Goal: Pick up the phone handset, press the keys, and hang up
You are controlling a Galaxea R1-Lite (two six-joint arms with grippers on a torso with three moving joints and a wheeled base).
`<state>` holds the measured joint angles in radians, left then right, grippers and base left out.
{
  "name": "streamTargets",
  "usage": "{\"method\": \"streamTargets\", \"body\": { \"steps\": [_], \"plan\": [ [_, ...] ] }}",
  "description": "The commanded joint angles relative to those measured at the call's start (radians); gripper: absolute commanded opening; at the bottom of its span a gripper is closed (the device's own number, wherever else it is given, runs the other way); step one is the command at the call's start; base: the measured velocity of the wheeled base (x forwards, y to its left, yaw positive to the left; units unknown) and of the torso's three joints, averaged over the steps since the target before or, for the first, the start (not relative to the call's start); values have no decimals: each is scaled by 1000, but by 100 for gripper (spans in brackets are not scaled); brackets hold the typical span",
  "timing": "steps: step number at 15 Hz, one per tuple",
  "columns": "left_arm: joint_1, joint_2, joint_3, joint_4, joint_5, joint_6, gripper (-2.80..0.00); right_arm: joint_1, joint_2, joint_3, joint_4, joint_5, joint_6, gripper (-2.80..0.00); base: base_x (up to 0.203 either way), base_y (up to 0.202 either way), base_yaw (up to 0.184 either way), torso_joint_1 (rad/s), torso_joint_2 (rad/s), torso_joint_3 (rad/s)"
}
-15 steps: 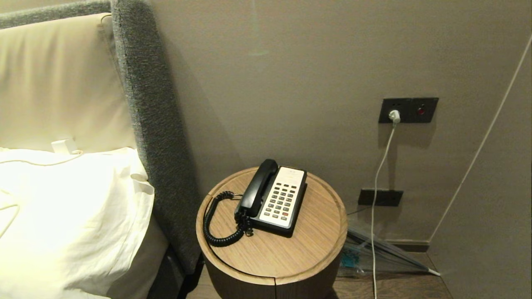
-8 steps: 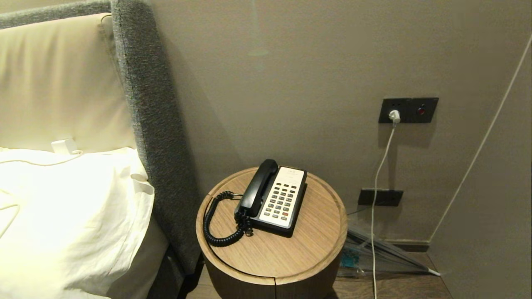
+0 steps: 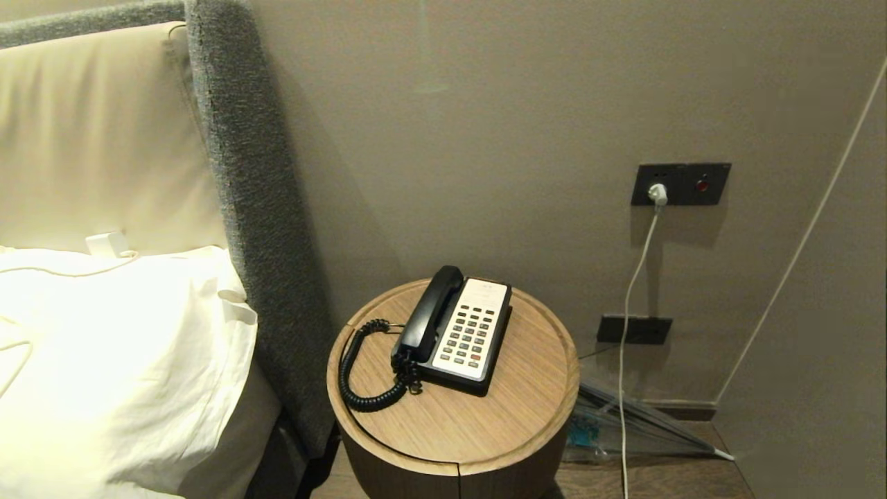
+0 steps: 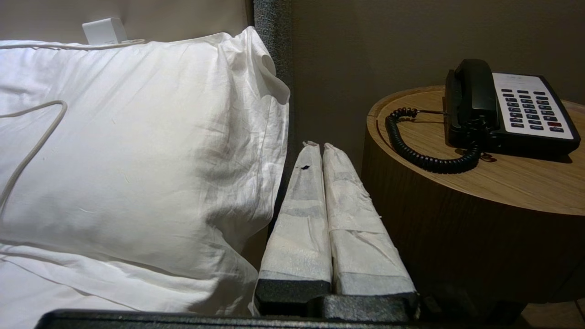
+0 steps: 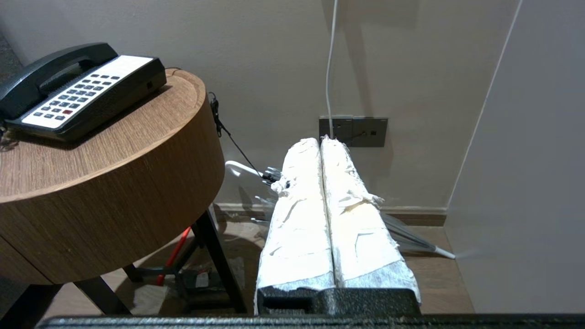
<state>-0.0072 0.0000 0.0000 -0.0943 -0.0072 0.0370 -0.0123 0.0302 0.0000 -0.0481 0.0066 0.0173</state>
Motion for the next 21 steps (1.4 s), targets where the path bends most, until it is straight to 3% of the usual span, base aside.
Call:
{"method": "streamTargets", "body": {
  "steps": [1, 21],
  "plan": [
    [0, 2, 40, -1, 0, 0, -280, 0, 2, 20, 1, 0, 1, -280, 0, 0, 0, 0, 0, 0],
    [0, 0, 40, -1, 0, 0, -280, 0, 2, 20, -3, 0, 9, -280, 0, 0, 0, 0, 0, 0]
  ]
}}
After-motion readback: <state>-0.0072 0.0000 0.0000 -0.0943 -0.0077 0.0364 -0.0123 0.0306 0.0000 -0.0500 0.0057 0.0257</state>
